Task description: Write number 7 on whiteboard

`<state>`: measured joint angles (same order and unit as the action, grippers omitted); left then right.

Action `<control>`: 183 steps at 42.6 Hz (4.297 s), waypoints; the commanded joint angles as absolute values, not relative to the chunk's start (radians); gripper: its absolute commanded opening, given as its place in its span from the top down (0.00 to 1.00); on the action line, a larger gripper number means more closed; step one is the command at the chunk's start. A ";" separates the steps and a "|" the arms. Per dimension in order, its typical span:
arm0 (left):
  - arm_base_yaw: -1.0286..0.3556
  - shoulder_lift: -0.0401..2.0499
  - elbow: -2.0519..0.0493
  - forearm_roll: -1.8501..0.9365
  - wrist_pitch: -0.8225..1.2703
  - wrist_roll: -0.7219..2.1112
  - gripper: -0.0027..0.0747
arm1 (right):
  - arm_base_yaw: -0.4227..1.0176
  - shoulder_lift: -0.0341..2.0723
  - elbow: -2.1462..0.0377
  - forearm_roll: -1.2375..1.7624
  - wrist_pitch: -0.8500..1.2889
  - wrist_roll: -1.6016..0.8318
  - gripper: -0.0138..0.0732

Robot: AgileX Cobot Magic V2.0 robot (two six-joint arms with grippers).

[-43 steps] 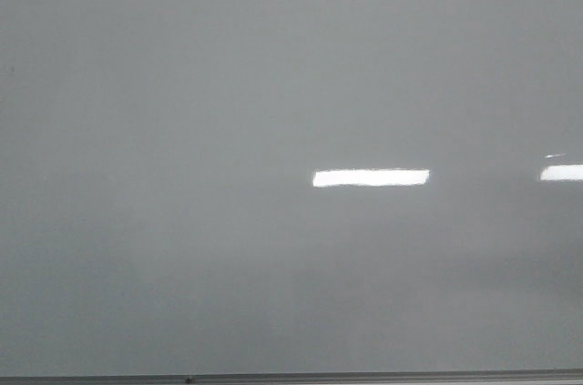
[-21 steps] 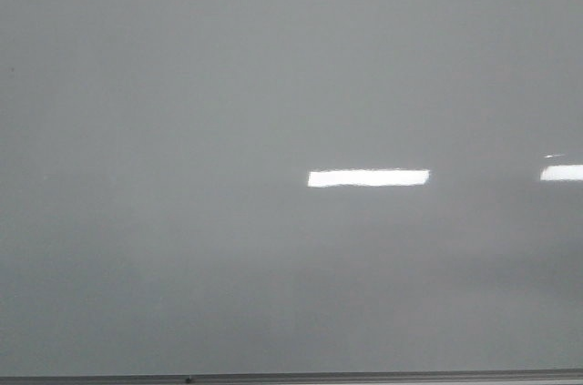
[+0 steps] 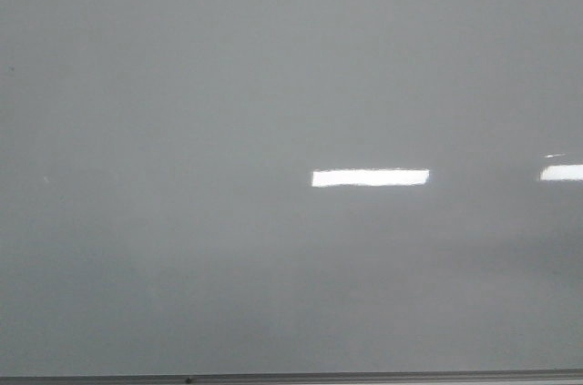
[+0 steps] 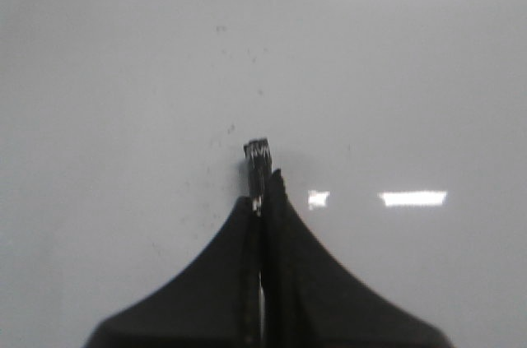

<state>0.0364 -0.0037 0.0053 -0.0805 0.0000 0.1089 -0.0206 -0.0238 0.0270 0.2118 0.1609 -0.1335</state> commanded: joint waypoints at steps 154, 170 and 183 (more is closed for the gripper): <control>-0.146 1.208 -1.063 -0.109 0.785 0.290 0.99 | 0.036 0.451 -0.568 0.247 0.526 -0.178 0.16; -0.553 1.059 -1.063 -0.109 0.680 0.598 0.99 | 0.361 0.749 -0.873 0.447 0.853 -0.535 0.16; -0.818 1.052 -1.063 -0.109 0.679 0.602 0.99 | 0.625 0.969 -1.097 0.469 0.887 -0.678 0.16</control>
<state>-0.7679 1.0730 -1.0272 -0.0957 0.7470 0.6012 0.5783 0.9297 -1.0201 0.4356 0.9293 -0.6432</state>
